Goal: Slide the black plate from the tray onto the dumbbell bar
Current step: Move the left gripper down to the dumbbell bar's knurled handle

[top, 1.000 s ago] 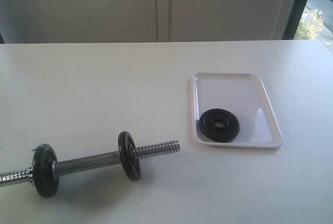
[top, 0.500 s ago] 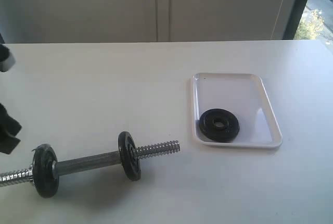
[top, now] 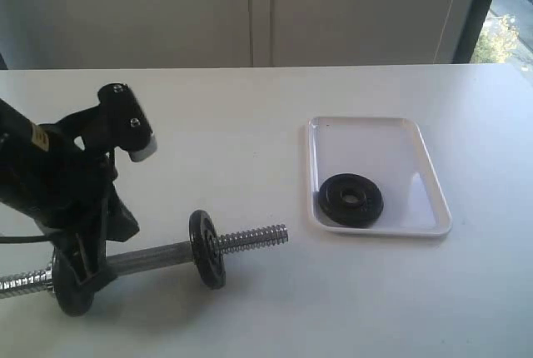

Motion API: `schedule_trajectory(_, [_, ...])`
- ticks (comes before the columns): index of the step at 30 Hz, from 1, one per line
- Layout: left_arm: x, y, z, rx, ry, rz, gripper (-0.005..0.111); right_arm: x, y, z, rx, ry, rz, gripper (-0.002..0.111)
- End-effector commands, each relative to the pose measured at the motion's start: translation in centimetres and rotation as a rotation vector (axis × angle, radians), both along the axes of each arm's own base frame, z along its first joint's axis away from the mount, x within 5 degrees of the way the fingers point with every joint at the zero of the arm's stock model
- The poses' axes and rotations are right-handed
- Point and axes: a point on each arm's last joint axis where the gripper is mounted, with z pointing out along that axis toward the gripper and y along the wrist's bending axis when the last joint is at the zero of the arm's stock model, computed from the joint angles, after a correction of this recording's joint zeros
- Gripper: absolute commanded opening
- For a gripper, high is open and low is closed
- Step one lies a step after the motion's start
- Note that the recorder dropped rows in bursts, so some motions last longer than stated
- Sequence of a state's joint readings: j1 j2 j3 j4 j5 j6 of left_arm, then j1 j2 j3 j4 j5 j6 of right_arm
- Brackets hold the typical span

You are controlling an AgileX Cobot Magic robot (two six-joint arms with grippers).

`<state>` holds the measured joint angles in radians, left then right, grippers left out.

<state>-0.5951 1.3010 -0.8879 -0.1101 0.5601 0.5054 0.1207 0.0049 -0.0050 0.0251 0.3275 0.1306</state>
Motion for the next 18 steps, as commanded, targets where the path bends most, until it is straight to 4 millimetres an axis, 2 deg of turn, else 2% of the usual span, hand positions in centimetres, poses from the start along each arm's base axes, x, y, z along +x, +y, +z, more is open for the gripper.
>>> schedule_trajectory(1, [-0.3, -0.3, -0.2, 0.046, -0.036, -0.144, 0.000, 0.0, 0.0, 0.0, 0.008, -0.014, -0.001, 0.000])
schedule_trajectory(3, [-0.4, -0.2, -0.6, 0.066, -0.053, -0.195, 0.006, 0.0, 0.0, 0.0, 0.008, -0.014, -0.001, 0.000])
schedule_trajectory(5, [-0.3, -0.1, -0.9, 0.065, -0.066, -0.194, 0.020, 0.0, 0.0, 0.0, 0.008, -0.014, -0.001, 0.000])
schedule_trajectory(11, [-0.2, 0.0, -2.0, 0.052, -0.142, -0.198, 0.077, 0.0, 0.0, 0.0, 0.008, -0.014, -0.001, 0.000])
schedule_trajectory(13, [-0.2, 0.0, -2.5, 0.052, -0.166, -0.203, 0.084, 0.0, 0.0, 0.0, 0.008, -0.014, -0.001, 0.000])
schedule_trajectory(18, [-0.2, 0.2, -3.4, 0.035, -0.219, -0.182, 0.084, 0.0, 0.0, 0.0, 0.008, -0.014, -0.001, 0.000])
